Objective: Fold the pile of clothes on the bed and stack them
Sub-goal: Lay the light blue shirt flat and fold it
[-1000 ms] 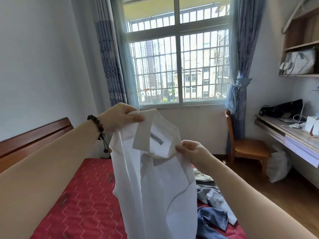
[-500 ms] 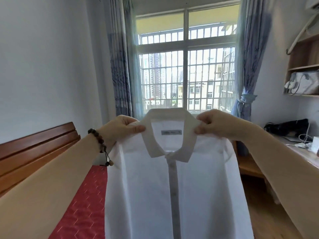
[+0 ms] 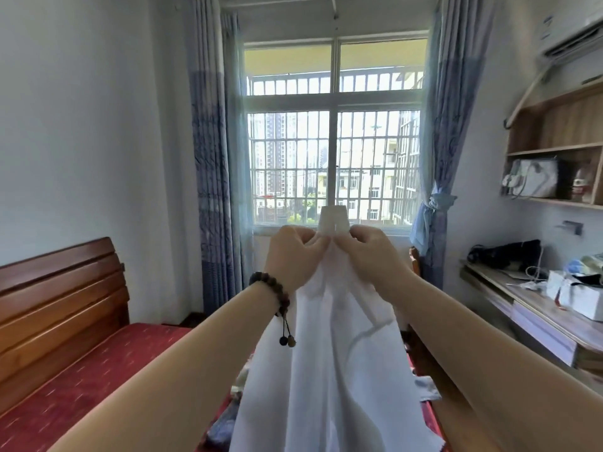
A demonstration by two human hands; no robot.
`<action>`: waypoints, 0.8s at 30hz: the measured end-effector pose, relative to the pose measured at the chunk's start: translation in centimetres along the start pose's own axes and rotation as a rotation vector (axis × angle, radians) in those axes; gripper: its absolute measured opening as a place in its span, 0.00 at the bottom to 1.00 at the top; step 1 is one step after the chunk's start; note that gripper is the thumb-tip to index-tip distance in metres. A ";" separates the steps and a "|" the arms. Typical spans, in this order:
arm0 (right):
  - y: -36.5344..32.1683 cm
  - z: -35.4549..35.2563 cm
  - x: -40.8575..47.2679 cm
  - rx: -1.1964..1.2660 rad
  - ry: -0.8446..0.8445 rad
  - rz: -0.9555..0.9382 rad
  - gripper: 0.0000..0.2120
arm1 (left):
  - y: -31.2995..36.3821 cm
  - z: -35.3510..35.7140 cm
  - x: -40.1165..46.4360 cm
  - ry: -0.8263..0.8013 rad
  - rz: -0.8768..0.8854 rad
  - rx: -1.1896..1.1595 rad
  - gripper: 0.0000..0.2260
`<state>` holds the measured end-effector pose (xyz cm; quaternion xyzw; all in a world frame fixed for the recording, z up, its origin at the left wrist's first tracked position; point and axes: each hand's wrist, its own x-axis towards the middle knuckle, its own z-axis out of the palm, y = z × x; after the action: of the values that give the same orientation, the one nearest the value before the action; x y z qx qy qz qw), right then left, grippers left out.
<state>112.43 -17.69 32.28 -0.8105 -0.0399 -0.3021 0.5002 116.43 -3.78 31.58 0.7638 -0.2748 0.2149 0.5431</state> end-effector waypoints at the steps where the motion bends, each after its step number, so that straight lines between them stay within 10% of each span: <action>1: -0.3 -0.1 -0.2 0.081 -0.049 0.054 0.15 | 0.2 0.5 -0.1 0.012 0.000 -0.009 0.23; 9: -1.9 -2.9 -1.1 0.284 -0.381 0.341 0.18 | -0.9 1.4 -1.0 -0.203 -0.005 -0.058 0.21; 14: -2.0 -6.3 0.2 -0.570 -0.184 -0.242 0.09 | -2.0 0.3 -0.7 -0.234 -0.119 -0.163 0.17; 18: -3.0 -7.4 1.3 -0.700 -0.463 -0.358 0.34 | -1.7 0.6 -1.2 -0.339 -0.084 -0.144 0.07; 24: -5.5 -6.5 2.2 -0.706 -0.767 -0.196 0.12 | -1.3 1.2 -1.5 -0.378 -0.022 -0.190 0.04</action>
<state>109.28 -20.95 39.86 -0.9743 -0.1915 -0.0241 0.1159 116.13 -4.30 29.35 0.7388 -0.3824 0.0347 0.5538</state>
